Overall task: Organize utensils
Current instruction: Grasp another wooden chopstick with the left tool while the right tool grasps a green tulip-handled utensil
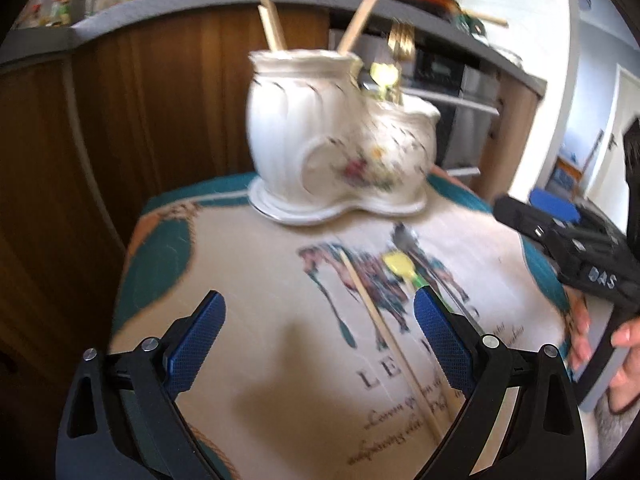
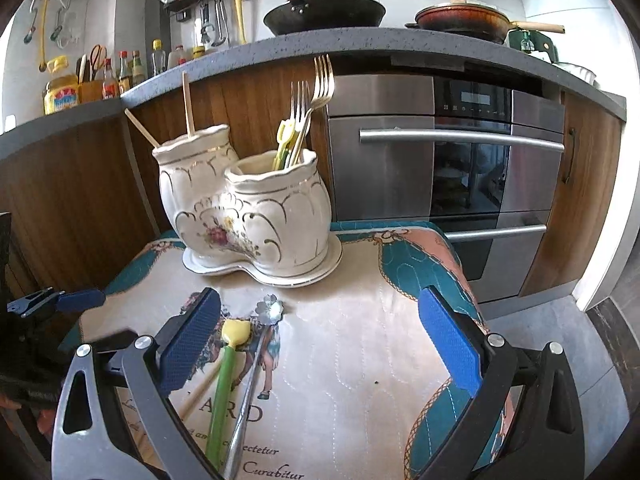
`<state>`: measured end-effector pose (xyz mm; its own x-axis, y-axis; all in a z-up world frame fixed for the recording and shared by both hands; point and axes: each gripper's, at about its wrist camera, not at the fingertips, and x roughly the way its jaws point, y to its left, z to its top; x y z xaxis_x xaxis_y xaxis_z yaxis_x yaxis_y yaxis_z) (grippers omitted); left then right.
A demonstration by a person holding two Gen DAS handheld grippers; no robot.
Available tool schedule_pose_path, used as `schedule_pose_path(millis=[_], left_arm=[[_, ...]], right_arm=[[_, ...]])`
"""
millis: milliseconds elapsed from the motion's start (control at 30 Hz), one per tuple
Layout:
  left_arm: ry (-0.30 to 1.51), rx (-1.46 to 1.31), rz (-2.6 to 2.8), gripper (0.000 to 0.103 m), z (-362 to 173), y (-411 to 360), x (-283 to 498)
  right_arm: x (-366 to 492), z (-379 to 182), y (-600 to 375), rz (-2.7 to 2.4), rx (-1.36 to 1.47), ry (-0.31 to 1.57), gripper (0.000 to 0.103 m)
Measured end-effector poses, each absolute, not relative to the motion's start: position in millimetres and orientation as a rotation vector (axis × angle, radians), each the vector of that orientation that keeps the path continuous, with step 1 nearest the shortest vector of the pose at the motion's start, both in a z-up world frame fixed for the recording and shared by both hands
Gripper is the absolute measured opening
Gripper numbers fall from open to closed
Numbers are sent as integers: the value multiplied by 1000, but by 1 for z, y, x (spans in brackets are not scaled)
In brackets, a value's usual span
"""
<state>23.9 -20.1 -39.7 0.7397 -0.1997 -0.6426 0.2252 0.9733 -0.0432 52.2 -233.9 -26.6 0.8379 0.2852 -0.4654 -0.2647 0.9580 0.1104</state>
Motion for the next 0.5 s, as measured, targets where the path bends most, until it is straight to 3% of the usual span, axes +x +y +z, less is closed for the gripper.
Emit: schedule_pose_path(millis=[133, 300, 433, 500], left_arm=[[742, 95, -267, 89, -48, -32, 24], [805, 139, -317, 61, -60, -43, 29], [839, 141, -335, 47, -67, -45, 32], [832, 159, -337, 41, -68, -47, 31]], right_arm=[[56, -27, -234, 295, 40, 513, 98], [58, -28, -231, 320, 33, 542, 98], [60, -30, -225, 354, 31, 582, 95], [59, -32, -220, 371, 18, 601, 88]])
